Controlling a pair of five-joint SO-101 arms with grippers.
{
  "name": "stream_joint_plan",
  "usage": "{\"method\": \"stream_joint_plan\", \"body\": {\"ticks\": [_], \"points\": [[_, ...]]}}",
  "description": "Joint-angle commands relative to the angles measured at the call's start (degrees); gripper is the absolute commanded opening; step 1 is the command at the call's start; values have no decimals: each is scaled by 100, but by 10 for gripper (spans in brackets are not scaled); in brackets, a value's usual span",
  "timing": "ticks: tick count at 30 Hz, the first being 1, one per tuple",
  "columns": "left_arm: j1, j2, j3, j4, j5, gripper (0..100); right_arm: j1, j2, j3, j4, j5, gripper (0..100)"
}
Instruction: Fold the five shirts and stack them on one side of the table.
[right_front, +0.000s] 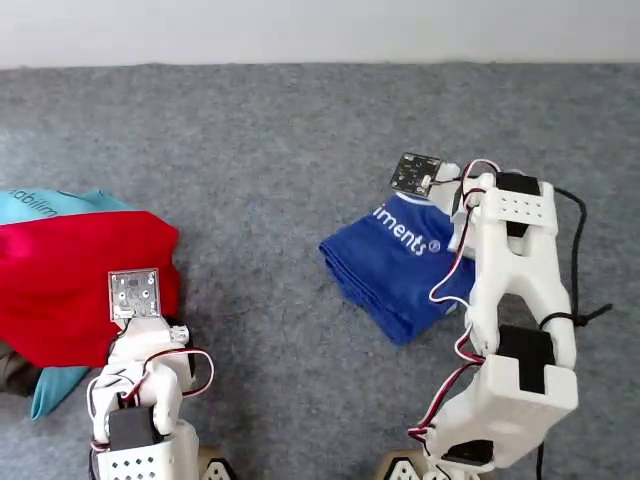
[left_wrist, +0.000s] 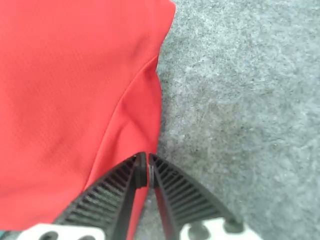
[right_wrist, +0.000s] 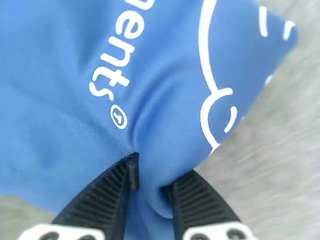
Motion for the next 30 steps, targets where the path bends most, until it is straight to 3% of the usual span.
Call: {"method": "stream_joint_plan", "body": {"ticks": [1, 7, 10, 15, 23, 30], "points": [[-26, -18, -40, -70, 35, 14, -312, 40, -264, -804, 686, 10], [-26, -18, -40, -70, 35, 14, -558, 312, -246, -1807, 941, 19], [-26, -18, -40, -70, 35, 14, -549, 374, -237, -2088, 519, 103], [-26, -18, -40, -70, 35, 14, -514, 180, -264, -2141, -1248, 240], [-26, -18, -40, -70, 35, 14, -497, -488, -264, -866, -3604, 240], [-26, -18, -40, -70, 35, 14, -875, -1349, -273, 629, -6303, 240]]}}
